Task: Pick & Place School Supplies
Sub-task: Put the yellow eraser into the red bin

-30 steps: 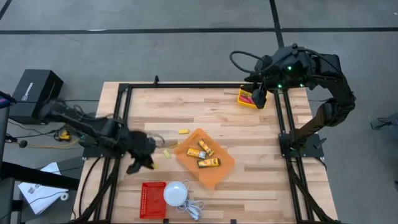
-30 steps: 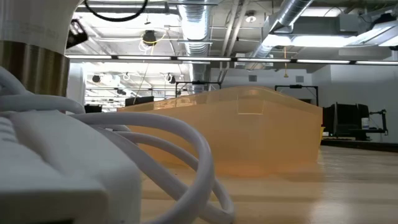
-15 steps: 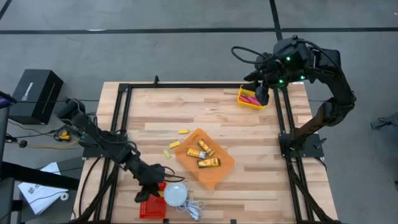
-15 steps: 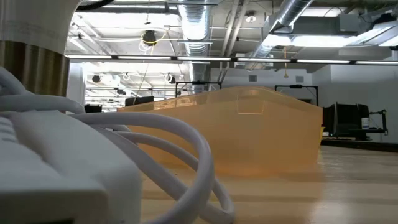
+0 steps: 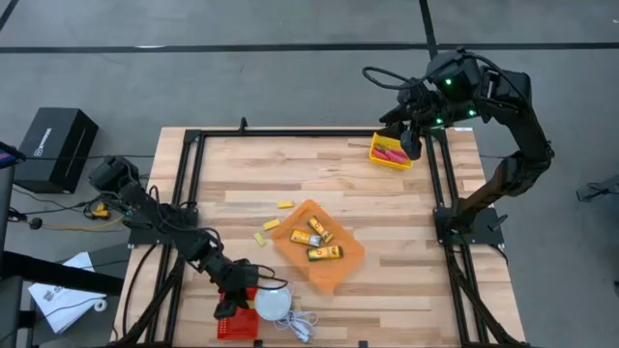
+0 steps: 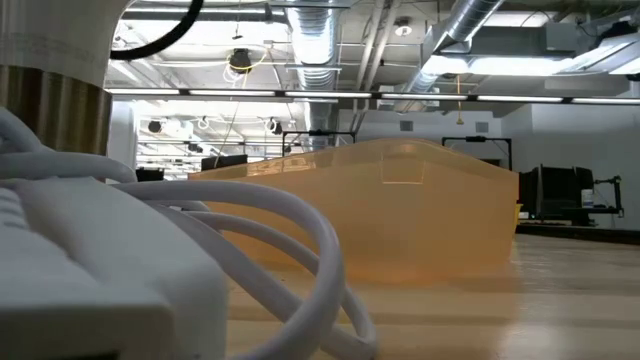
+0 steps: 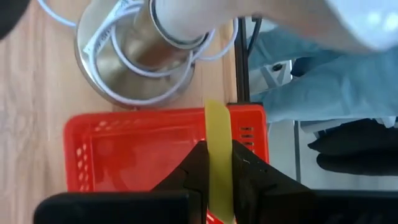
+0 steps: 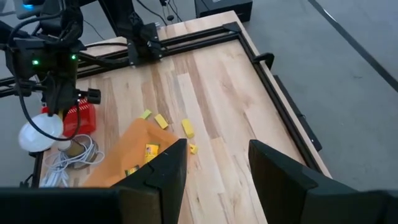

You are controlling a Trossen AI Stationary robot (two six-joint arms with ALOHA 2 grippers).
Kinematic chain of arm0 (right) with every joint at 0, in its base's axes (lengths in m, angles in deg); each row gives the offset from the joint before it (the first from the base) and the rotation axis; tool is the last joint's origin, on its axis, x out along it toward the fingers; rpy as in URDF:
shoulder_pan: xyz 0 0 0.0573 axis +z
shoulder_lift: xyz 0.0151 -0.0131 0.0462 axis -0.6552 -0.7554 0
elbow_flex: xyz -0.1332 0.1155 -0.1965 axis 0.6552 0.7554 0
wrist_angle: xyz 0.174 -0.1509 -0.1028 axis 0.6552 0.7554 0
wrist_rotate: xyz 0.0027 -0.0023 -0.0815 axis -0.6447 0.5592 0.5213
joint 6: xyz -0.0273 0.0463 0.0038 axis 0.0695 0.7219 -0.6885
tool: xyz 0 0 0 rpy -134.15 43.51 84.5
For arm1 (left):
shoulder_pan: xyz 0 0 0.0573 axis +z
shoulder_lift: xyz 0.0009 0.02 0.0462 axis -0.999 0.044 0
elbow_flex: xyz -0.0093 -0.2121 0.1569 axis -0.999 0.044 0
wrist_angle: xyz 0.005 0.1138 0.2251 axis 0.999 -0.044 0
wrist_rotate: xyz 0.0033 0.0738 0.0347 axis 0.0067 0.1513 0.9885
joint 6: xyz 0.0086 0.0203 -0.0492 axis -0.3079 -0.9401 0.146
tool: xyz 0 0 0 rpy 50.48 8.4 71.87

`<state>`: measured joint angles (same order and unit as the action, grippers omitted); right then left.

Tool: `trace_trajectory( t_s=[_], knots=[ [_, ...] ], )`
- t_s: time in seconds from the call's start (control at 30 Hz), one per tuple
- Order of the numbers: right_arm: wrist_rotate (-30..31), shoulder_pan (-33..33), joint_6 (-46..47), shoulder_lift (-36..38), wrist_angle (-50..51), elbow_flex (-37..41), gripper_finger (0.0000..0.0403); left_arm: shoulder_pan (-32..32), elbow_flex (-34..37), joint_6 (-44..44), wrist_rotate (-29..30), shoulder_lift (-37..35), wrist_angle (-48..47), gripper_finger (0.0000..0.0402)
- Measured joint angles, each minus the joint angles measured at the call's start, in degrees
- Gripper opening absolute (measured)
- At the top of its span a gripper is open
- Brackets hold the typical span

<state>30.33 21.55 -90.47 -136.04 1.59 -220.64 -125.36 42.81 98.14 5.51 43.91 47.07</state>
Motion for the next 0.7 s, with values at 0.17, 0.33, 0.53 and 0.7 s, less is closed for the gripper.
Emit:
trace_trajectory(
  t_s=[0.17, 0.33, 0.53, 0.7],
  knots=[
    [-1.75, -1.7, -1.0, -0.39, -0.28, 0.0, 0.0163, -2.43, 1.29, 2.48, 0.01, -0.07, 0.02, 0.0029],
    [-1.8, -2.84, -0.99, -0.36, -0.57, 0.0, 0.0163, -4.96, 4.58, 4.69, 0.02, -0.07, 0.06, 0.0029],
    [-1.81, -2.92, -0.98, -0.37, -0.85, 0.0, 0.0163, -4.83, 5.97, 4.69, -0.98, -0.31, 0.99, 0.0029],
    [-1.86, -2.92, -0.96, -0.37, -1.18, 0.0, 0.0163, -4.46, 5.97, 4.66, -0.95, -0.31, 1.15, 0.0071]
  ],
)
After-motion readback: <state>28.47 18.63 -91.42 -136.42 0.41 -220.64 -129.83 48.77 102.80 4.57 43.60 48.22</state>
